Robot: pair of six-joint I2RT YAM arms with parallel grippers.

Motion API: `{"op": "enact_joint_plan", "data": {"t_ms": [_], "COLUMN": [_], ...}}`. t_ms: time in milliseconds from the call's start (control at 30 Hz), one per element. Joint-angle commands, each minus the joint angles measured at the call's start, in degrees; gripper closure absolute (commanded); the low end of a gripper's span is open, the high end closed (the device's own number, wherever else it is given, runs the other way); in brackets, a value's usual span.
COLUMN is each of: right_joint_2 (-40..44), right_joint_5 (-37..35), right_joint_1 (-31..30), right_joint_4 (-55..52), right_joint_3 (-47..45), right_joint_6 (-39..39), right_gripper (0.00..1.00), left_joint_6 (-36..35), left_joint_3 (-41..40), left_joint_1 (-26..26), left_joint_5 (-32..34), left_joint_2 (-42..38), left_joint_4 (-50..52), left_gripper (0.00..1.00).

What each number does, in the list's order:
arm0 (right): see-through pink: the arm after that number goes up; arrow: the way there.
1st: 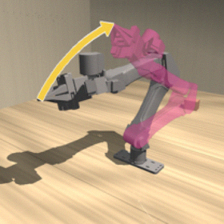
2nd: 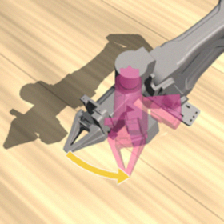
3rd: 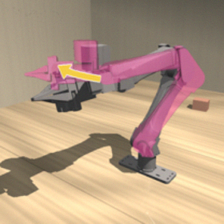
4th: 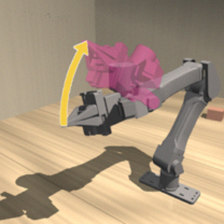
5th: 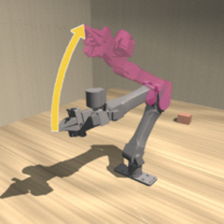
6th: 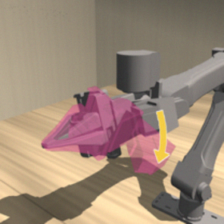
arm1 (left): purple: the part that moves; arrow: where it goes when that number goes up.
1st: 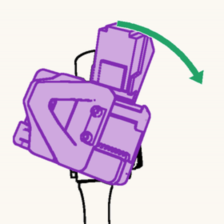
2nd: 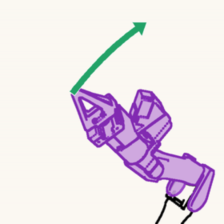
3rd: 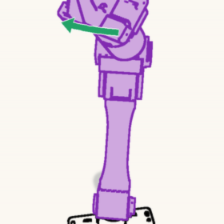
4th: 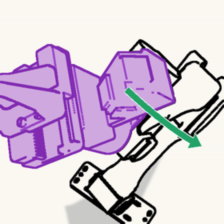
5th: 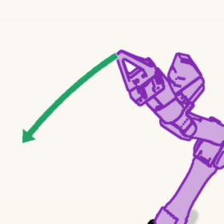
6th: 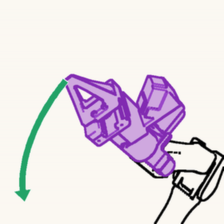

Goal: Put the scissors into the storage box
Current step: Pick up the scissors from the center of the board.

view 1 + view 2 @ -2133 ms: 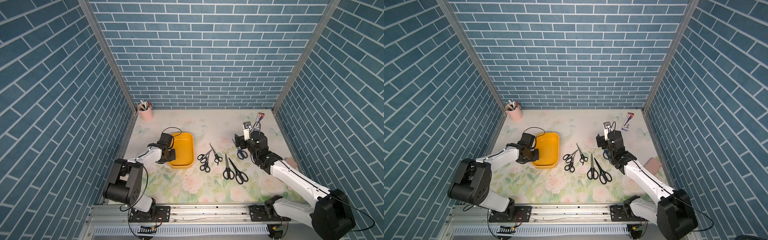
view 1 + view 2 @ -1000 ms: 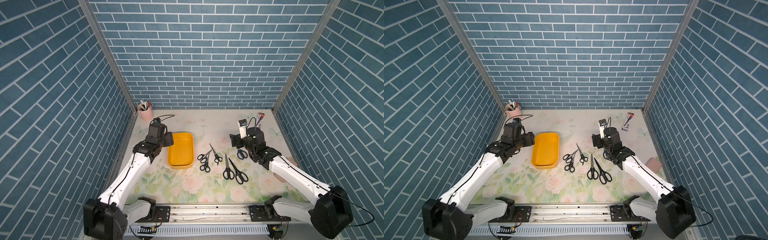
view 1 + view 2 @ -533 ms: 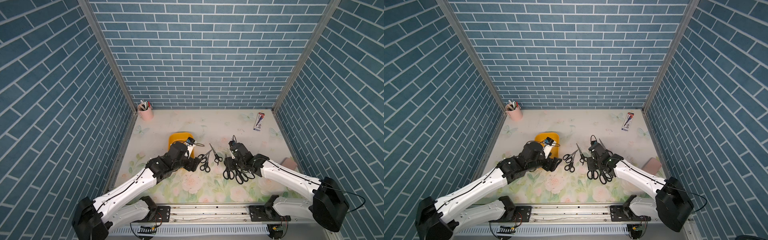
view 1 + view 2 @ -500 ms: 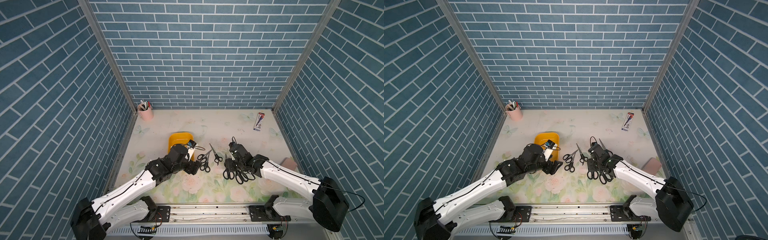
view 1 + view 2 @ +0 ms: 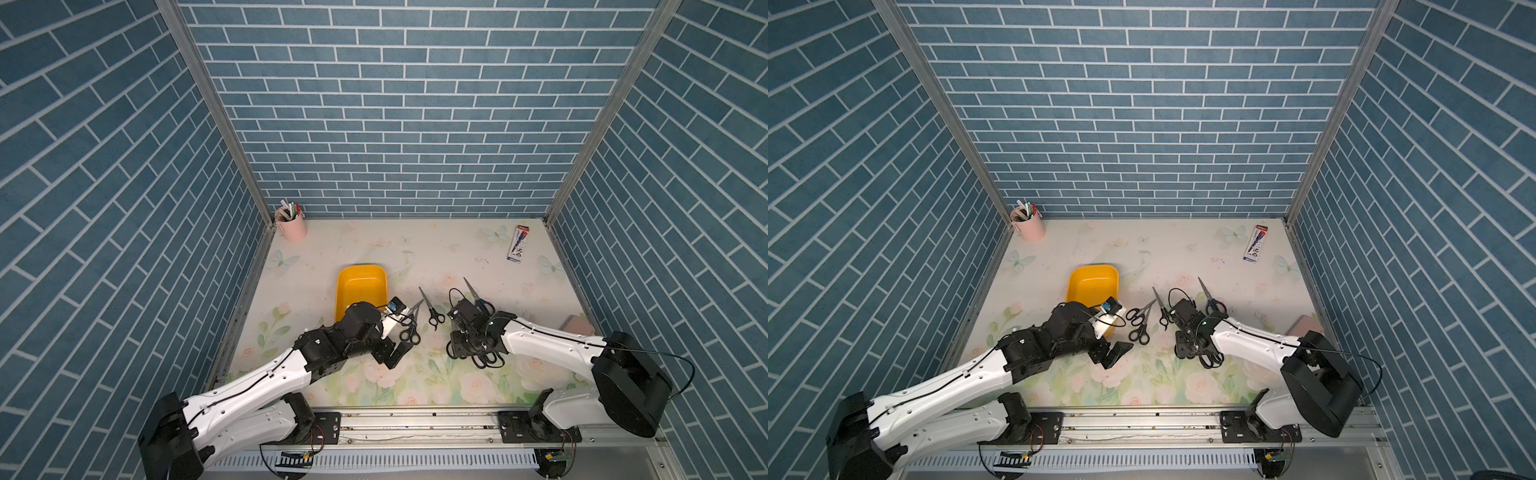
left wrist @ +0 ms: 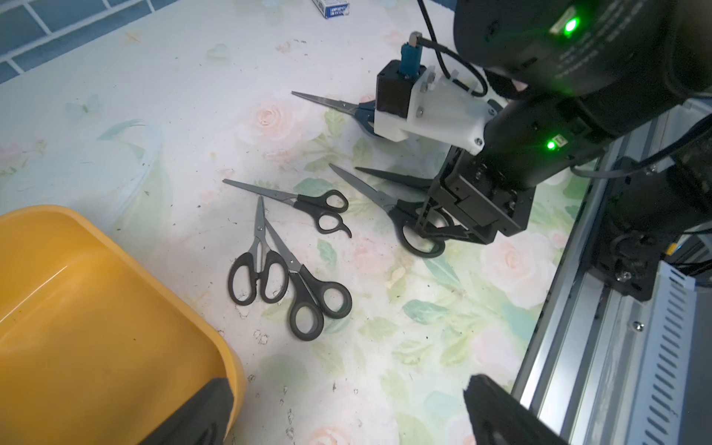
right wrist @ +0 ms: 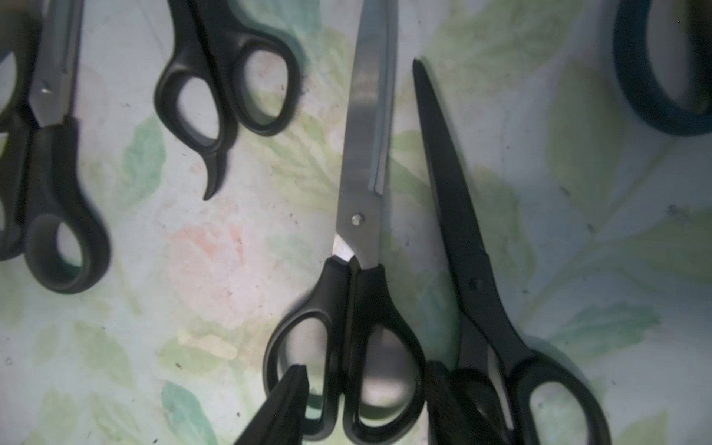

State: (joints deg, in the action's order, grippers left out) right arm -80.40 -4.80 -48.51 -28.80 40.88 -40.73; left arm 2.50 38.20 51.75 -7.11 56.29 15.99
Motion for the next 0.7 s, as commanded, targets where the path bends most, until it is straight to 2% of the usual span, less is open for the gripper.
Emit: {"op": "enact_joint_plan", "data": {"t_ms": [0,233,467,667], "right_joint_2": [-1.3,-5.2,-6.7,-8.7], "right_joint_5": [-2.1,-2.7,-4.2,-4.4], "right_joint_1": [-0.7,-2.1,-3.2,-3.3], "right_joint_4": [-1.2,-0.9,-4.9,-3.0], "right_joint_3": [1.6,2.2,4.9,3.2], "right_joint_6": [-3.0,-4.8,-5.6,-6.1], "right_gripper": [0.49,0.57,0.57,0.70], "left_joint_6": [-2.4,-2.4,-2.3,-2.2], "left_joint_3": [1.2,0.9,1.3,1.3], "left_joint_1": [0.4,0.4,0.3,0.4], "left_joint_5": [1.1,2.8,2.6,3.1], "left_joint_2": [-0.9,-2.6,-1.6,-2.2], "left_joint_4": [0.0,-0.1,0.3,0.3], "left_gripper": [0.00,0.00,0.00,0.00]}}
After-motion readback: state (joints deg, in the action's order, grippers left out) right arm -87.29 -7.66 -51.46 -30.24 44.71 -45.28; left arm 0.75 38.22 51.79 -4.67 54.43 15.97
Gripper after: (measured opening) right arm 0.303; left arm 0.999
